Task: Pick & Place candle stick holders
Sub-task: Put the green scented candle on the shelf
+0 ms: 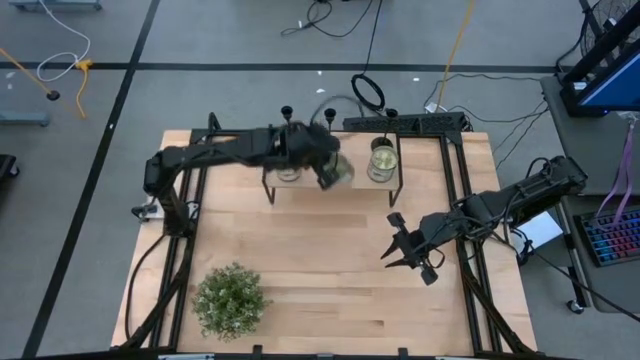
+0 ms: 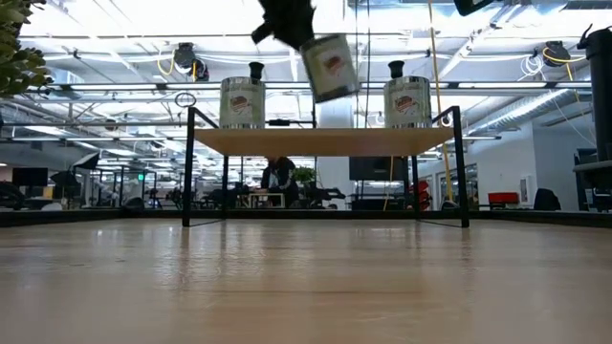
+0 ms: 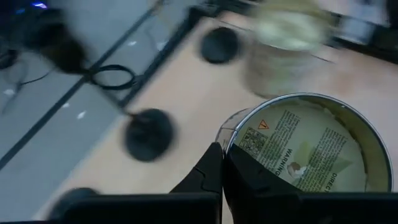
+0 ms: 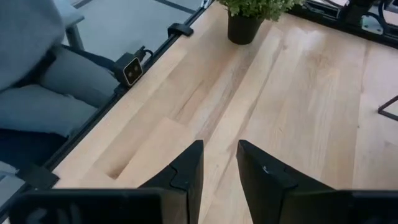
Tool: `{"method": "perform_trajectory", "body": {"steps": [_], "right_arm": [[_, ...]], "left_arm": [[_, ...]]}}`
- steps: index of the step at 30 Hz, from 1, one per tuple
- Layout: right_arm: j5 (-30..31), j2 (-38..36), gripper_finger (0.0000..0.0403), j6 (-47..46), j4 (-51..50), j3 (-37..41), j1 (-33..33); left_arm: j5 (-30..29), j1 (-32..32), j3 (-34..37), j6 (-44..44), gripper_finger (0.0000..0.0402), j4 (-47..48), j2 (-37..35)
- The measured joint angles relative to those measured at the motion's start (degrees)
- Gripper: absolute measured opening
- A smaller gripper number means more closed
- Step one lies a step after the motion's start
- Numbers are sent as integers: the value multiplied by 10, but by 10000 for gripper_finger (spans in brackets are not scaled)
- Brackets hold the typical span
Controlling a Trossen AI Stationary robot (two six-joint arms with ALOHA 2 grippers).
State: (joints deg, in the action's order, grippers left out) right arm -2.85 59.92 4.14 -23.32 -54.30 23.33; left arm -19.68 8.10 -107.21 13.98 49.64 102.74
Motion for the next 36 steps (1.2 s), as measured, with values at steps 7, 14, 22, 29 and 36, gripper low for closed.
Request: {"method": "perform_trajectory", "body": {"steps": [7,14,22,29,36], "right_arm": [[-1,0,91,0,-2,0,0],[-2,0,91,-5,-3,0,0],[-2,0,91,-5,-5,0,0],[-2,0,91,-5,-11,0,0],[-2,0,91,-30,-11,0,0]], "left_arm": [[49,59,13,-21,2,14,2],[73,72,13,-33,1,51,4],[70,77,14,-23,2,55,21],[78,84,13,-35,6,40,29],[78,84,13,-89,19,7,30]]}}
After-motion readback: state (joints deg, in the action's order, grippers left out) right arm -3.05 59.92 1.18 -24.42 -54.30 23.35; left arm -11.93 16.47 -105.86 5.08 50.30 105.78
